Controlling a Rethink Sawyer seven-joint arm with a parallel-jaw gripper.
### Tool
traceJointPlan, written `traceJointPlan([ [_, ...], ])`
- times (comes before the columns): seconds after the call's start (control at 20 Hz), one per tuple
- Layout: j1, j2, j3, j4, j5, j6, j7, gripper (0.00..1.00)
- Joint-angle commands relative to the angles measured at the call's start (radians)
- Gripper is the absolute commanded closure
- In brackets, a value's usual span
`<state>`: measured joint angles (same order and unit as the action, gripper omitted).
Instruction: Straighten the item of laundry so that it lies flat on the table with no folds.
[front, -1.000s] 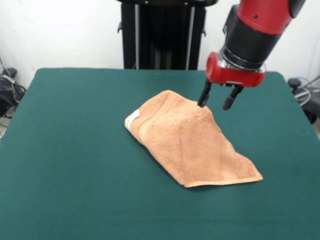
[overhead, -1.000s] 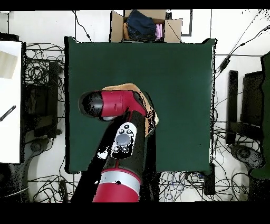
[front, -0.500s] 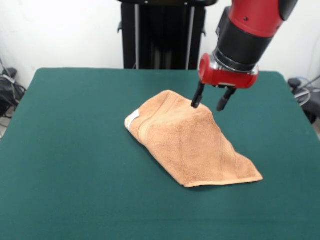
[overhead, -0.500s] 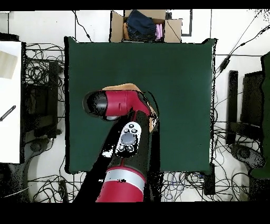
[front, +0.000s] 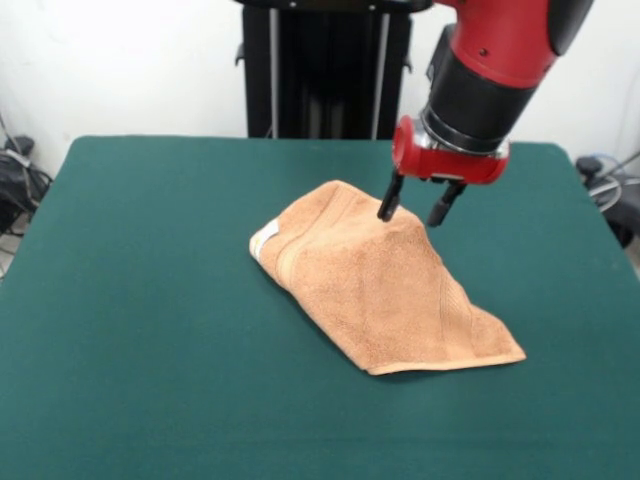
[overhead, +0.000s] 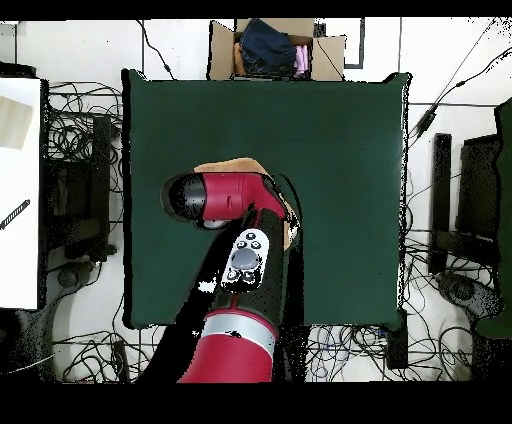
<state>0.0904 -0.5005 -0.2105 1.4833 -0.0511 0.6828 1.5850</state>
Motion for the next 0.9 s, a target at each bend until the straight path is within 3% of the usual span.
traceJointPlan([
  [0.05, -0.019, 0.022, 0.017, 0.037, 0.023, -0.094, 0.239, 0.0],
  [0.9, 0.014, 0.048, -0.019, 0.0, 0.012, -0.067, 0.25, 0.0],
])
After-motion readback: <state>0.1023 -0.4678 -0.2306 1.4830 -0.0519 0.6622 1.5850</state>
